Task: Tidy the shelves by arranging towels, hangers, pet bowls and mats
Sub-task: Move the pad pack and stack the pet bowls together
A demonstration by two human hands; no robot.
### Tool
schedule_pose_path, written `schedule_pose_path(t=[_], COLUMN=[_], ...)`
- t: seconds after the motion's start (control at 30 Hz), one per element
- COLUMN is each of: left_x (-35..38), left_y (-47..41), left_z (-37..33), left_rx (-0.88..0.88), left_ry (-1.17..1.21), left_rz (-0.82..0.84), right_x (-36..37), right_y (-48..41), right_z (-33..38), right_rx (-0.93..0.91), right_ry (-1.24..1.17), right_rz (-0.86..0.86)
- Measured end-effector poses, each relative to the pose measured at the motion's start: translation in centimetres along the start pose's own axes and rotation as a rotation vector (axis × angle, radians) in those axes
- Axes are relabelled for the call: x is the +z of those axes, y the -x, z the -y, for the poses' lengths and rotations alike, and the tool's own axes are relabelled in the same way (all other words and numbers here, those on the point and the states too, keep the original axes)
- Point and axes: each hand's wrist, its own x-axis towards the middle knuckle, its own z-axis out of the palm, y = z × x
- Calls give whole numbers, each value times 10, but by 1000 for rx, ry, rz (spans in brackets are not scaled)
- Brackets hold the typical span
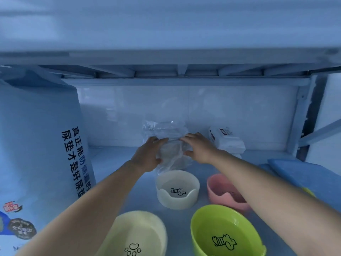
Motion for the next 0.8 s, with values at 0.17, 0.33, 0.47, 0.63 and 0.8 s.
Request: schedule_pose_path(t=[0.17,0.33,0.47,0.63,0.8], left_x=[10,25,31,34,36], left_y=[-19,-32,-45,-52,-50], left_z=[-9,-25,-37,-42,-43], left_rx=[77,111,106,107,151], left_ry=[18,-3,-112,-148,-84], left_rz=[40,27,18,18,-3], right_x=[-5,-9,-12,-15,-14], right_y=[17,30,40,48,52], right_z=[-25,-46,-59,-65,-68], right_rx=[32,78,87,56,53], right_ry=[5,-33,-10,96,28], right_rz=[-8,5,6,15,4])
